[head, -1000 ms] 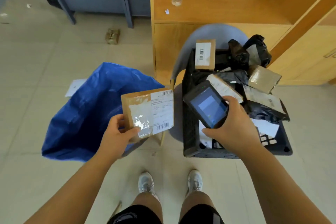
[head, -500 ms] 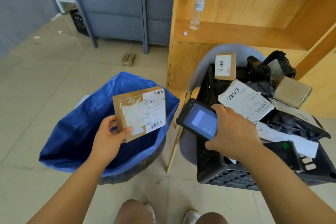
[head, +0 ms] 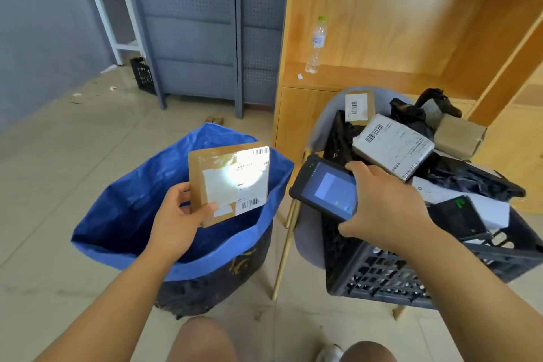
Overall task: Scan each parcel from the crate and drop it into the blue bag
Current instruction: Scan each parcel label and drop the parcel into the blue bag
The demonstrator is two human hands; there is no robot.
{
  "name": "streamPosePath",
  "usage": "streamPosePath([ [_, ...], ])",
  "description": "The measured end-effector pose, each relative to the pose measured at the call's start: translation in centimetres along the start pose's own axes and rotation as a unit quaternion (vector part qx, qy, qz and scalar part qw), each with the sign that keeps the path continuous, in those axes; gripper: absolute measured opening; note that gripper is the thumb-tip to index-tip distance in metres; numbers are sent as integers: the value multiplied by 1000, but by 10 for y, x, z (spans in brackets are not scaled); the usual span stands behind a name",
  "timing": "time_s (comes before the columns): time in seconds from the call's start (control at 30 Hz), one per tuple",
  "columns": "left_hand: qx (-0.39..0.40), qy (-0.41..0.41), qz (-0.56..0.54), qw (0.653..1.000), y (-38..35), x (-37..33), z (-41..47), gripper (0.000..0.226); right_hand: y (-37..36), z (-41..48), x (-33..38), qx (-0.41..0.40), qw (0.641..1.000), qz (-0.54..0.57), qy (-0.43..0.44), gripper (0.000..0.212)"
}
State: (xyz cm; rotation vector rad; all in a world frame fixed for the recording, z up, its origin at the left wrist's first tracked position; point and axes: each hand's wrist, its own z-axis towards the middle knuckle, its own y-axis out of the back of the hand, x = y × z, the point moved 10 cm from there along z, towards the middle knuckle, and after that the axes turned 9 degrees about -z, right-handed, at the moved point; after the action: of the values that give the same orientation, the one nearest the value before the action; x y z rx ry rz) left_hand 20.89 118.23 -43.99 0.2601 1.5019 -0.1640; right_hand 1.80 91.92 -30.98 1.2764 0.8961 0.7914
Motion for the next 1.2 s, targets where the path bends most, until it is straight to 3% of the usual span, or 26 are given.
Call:
streamPosePath([
  [0.83,-42,22,33,998,48,29,6,47,-11,10,28,27,999,-17,-10,78],
  [1.07,-59,27,62,996,49,31,15,49,-25,20,28,67,996,51,-7,76],
  [1.2,-77,29,69,994,53,31,20,48,-33,20,30,107,987,117,4,86],
])
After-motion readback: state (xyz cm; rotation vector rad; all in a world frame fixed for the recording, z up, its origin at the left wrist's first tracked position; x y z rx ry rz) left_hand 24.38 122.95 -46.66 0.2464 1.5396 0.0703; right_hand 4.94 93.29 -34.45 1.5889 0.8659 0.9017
